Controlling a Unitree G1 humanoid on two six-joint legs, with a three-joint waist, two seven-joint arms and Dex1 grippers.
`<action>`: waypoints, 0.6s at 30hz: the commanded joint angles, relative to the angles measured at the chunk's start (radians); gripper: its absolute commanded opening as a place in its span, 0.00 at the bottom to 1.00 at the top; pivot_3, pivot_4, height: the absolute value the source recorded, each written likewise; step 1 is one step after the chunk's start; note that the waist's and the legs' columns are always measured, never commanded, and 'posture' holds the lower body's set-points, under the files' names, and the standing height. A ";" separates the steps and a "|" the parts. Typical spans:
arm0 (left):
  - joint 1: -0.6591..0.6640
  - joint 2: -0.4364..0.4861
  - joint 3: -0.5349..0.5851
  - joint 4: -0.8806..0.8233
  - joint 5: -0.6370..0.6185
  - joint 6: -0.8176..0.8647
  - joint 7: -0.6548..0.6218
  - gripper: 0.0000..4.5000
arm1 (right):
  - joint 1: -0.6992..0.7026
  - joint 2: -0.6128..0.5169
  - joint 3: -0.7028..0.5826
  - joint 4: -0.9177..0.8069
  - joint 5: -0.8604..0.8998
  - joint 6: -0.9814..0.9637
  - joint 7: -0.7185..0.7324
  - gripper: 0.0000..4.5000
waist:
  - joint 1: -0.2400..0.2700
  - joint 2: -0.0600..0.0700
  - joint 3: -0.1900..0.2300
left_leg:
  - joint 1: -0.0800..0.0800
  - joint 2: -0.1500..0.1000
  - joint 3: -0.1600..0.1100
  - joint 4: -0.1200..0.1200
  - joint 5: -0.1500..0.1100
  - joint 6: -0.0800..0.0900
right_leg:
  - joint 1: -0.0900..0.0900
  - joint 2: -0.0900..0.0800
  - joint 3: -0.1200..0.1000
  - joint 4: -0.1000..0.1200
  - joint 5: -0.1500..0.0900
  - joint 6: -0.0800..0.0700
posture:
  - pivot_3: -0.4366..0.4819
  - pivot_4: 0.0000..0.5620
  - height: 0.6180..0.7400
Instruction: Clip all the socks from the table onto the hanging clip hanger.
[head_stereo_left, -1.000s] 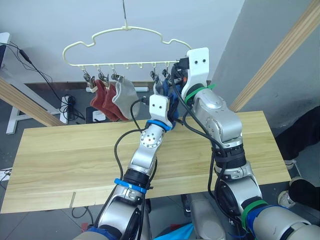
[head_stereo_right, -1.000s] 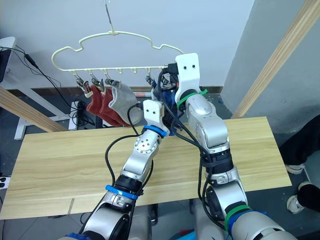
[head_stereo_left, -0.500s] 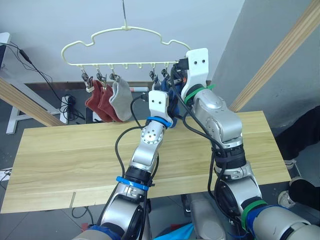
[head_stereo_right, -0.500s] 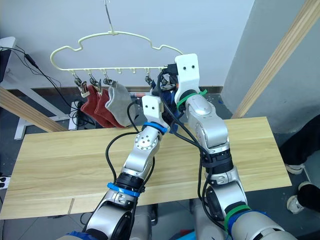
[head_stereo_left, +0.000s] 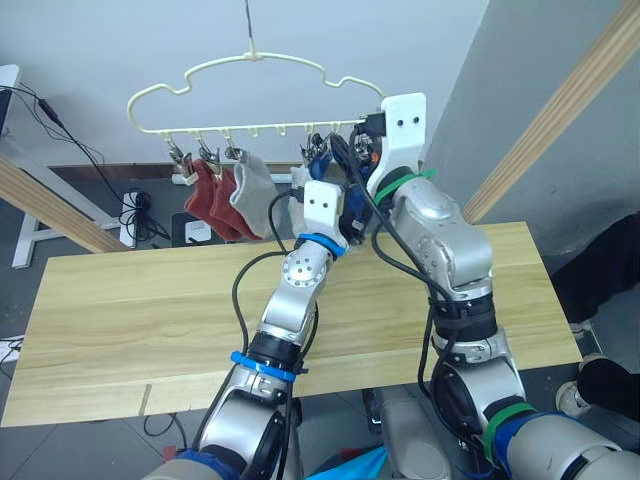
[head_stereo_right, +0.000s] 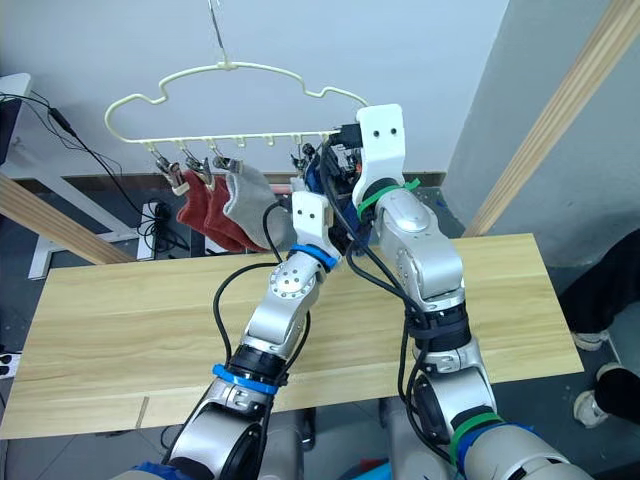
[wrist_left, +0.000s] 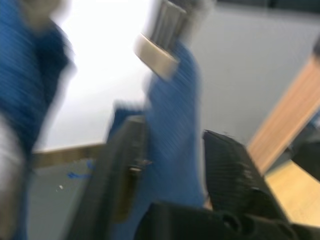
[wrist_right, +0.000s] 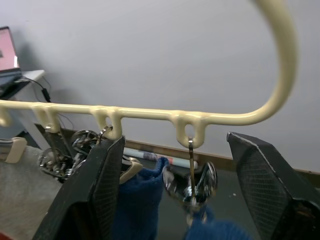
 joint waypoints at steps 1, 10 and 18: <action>0.111 0.077 -0.049 -0.186 -0.024 0.089 -0.125 0.59 | 0.046 -0.080 0.003 -0.159 0.070 0.024 0.114 0.76 | -0.001 0.000 0.000 | 0.000 0.000 0.000 0.000 0.000 0.000 | 0.000 0.000 0.000 0.000 0.000 0.000 | 0.27 0.61 0.95; 0.465 0.580 0.257 -0.776 -0.348 0.521 -0.486 0.59 | 0.209 -0.515 0.023 -0.328 0.218 -0.005 0.573 0.76 | -0.002 0.000 0.000 | 0.002 0.001 -0.001 0.000 0.000 0.000 | 0.000 0.001 0.000 0.001 -0.003 0.004 | 0.31 0.60 0.95; 0.590 0.912 0.696 -0.734 -0.449 0.648 -0.618 0.59 | 0.155 -0.686 -0.025 -0.178 0.238 -0.128 0.754 0.76 | 0.009 0.001 0.000 | 0.003 0.001 0.000 0.000 0.002 0.002 | 0.001 0.000 0.001 -0.002 -0.003 0.005 | 0.41 0.56 0.95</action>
